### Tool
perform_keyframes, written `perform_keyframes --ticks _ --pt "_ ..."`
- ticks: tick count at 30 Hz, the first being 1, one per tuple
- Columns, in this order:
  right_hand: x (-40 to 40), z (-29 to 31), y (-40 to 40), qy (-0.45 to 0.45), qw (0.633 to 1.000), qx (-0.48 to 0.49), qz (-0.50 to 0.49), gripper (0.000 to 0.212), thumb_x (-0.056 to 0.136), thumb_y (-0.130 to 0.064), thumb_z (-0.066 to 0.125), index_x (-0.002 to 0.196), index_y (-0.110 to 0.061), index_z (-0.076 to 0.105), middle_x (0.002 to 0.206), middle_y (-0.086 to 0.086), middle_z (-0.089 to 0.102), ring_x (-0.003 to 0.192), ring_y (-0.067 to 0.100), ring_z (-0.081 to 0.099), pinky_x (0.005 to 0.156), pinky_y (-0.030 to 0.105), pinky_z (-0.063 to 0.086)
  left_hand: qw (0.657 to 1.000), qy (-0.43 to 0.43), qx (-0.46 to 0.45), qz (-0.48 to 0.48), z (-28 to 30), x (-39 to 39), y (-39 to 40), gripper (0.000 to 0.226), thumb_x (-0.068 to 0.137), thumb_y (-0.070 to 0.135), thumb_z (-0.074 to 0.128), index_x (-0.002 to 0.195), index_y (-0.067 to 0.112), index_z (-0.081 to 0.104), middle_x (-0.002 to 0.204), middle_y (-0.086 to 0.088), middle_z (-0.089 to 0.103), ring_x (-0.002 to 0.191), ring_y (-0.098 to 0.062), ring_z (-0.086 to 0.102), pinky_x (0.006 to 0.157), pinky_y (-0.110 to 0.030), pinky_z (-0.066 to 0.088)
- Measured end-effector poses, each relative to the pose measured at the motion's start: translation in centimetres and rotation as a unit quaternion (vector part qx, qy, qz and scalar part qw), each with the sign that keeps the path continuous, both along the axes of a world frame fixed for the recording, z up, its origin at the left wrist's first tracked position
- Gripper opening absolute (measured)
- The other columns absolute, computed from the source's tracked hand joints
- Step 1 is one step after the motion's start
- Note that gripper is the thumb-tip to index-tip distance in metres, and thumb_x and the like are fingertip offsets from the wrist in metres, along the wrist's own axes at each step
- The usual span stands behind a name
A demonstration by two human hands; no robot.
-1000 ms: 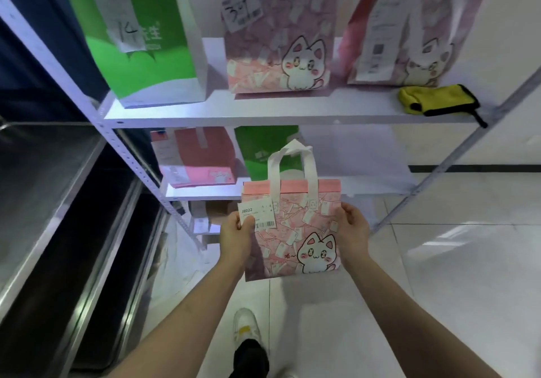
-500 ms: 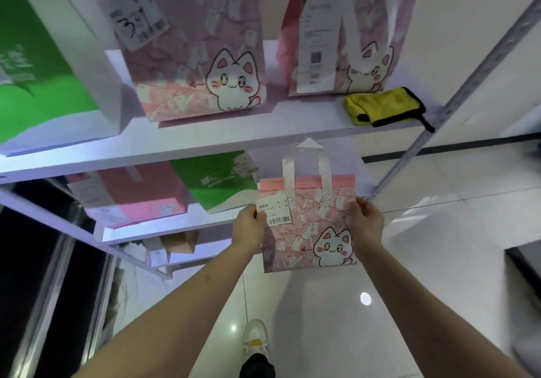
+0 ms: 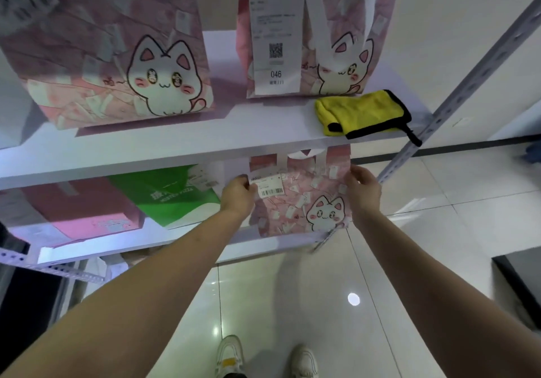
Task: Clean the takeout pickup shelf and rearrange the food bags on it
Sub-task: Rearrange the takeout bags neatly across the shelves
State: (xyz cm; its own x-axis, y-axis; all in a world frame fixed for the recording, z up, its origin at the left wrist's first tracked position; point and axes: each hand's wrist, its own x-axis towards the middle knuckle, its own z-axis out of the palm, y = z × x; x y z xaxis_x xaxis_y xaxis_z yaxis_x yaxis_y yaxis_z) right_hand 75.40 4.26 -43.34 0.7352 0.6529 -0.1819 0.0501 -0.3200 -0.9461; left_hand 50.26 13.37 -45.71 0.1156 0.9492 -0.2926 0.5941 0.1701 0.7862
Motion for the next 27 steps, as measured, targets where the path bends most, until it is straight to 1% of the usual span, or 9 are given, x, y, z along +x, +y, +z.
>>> perform_keyframes --ticks 2,4,8,12,17,19,21,23,27 --pt "1.3 -0.2 1.3 -0.01 1.0 0.011 0.028 0.024 0.099 -0.016 0.06 0.119 -0.016 0.073 0.099 -0.013 0.071 0.093 0.002 0.066 0.069 0.013 0.047 0.999 -0.011 0.008 0.031 -1.0 0.7 1.0 0.021 0.101 0.018 0.057 0.081 0.022 0.061 0.099 -0.014 0.075 0.086 -0.035 0.071 0.079 -0.048 0.061" --pt "2.4 -0.7 2.7 -0.012 0.999 0.012 0.05 0.027 0.096 -0.012 0.059 0.117 -0.019 0.075 0.101 -0.009 0.075 0.098 0.012 0.07 0.075 0.021 0.051 0.998 -0.023 0.013 0.061 -1.3 1.3 1.8 0.015 0.1 0.017 0.059 0.086 0.021 0.063 0.1 -0.013 0.075 0.09 -0.036 0.071 0.081 -0.048 0.061" --pt "4.6 -2.5 5.0 0.025 0.997 0.006 0.071 0.039 0.088 -0.003 0.054 0.097 -0.032 0.079 0.096 -0.011 0.08 0.099 0.018 0.074 0.088 0.039 0.061 0.992 -0.061 -0.002 0.107 -2.1 2.6 3.4 0.012 0.099 0.013 0.061 0.094 0.02 0.07 0.107 -0.01 0.076 0.095 -0.033 0.072 0.089 -0.044 0.061" --pt "6.1 -4.8 6.6 0.055 0.996 0.005 0.071 0.047 0.086 0.001 0.049 0.092 -0.033 0.08 0.099 -0.008 0.08 0.102 0.021 0.074 0.093 0.046 0.061 0.989 -0.074 -0.005 0.128 -4.2 3.5 4.9 0.016 0.097 0.013 0.062 0.085 0.021 0.068 0.105 -0.012 0.076 0.095 -0.035 0.073 0.088 -0.048 0.062" --pt "6.2 -6.3 7.5 0.107 0.991 0.022 0.072 0.051 0.094 0.01 0.05 0.094 -0.031 0.079 0.101 -0.004 0.081 0.1 0.019 0.075 0.093 0.039 0.061 0.988 -0.069 -0.003 0.137 -5.1 4.1 5.6 0.011 0.1 0.015 0.06 0.093 0.017 0.068 0.107 -0.011 0.075 0.098 -0.035 0.072 0.089 -0.048 0.061" --pt "6.1 -6.6 7.5 0.113 0.99 0.03 0.081 0.041 0.098 0.004 0.056 0.102 -0.029 0.079 0.101 -0.006 0.08 0.095 0.014 0.074 0.092 0.034 0.062 0.987 -0.062 0.0 0.146 -5.2 4.3 5.6 0.008 0.101 0.014 0.059 0.099 0.014 0.067 0.107 -0.011 0.075 0.098 -0.034 0.072 0.09 -0.046 0.061" --pt "6.0 -6.5 7.3 0.117 0.988 0.042 0.092 0.03 0.1 -0.004 0.061 0.111 -0.025 0.079 0.102 -0.007 0.08 0.091 0.012 0.074 0.091 0.031 0.061 0.984 -0.069 0.0 0.163 -5.3 4.6 5.3 0.008 0.1 0.012 0.06 0.097 0.016 0.065 0.107 -0.011 0.075 0.098 -0.035 0.072 0.091 -0.047 0.061" --pt "5.9 -6.4 7.1 0.117 0.987 0.046 0.101 0.028 0.1 -0.006 0.062 0.114 -0.024 0.078 0.102 -0.008 0.08 0.092 0.011 0.075 0.088 0.029 0.061 0.984 -0.067 -0.001 0.167 -5.7 4.8 5.1 0.007 0.1 0.012 0.059 0.097 0.015 0.064 0.108 -0.012 0.074 0.099 -0.035 0.071 0.091 -0.048 0.06" --pt "5.6 -5.4 6.4 0.116 0.986 0.04 0.111 0.028 0.099 -0.01 0.062 0.116 -0.029 0.075 0.094 -0.014 0.079 0.088 0.009 0.076 0.079 0.023 0.059 0.984 -0.063 0.002 0.166 -5.2 5.2 4.3 0.014 0.101 0.015 0.057 0.112 0.012 0.064 0.112 -0.011 0.073 0.099 -0.034 0.07 0.09 -0.048 0.061"
